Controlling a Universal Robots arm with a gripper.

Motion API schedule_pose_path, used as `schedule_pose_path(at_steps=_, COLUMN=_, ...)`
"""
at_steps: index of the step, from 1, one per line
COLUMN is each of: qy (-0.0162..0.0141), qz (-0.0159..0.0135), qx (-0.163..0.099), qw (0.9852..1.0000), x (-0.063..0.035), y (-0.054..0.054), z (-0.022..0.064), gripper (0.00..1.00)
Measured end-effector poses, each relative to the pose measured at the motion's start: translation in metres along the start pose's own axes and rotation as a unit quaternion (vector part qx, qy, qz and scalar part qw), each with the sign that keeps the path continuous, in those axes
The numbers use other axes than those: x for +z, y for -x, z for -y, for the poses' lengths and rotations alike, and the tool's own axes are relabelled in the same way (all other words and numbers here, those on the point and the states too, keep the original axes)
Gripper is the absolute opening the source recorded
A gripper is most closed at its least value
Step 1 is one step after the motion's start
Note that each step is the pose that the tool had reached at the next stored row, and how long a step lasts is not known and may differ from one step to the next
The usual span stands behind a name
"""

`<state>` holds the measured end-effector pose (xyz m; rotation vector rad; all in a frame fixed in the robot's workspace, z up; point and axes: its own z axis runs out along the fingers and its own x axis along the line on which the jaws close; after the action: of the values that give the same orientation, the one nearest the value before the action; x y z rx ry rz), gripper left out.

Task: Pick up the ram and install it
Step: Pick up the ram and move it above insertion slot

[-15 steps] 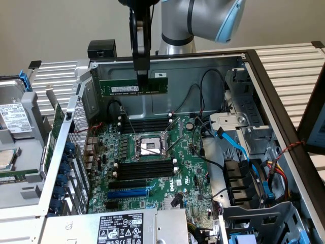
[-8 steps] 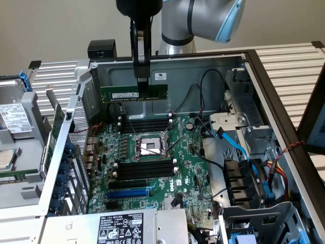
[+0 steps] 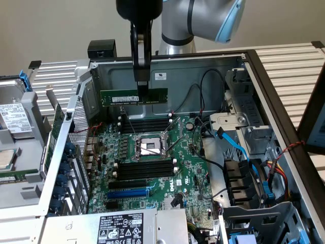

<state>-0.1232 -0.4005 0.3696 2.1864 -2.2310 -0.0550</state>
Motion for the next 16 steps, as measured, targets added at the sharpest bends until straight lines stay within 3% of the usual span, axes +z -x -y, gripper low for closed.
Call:
schedule_pose_path(at_steps=2, qy=-0.0005, qz=-0.0082, qx=0.000, qw=1.0000, x=0.0009, y=0.000, z=0.0001, gripper=0.13)
schedule_pose_path(at_steps=3, qy=-0.0012, qz=-0.0092, qx=0.000, qw=1.0000, x=0.0019, y=0.000, z=0.0001, gripper=0.13)
schedule_pose_path(at_steps=9, qy=-0.0029, qz=-0.0081, qx=0.000, qw=1.0000, x=0.0109, y=0.000, z=0.0004, gripper=0.13)
schedule_pose_path(at_steps=16, qy=-0.0030, qz=-0.0022, qx=0.000, qw=1.0000, x=0.0195, y=0.000, z=0.0007, gripper=0.13)
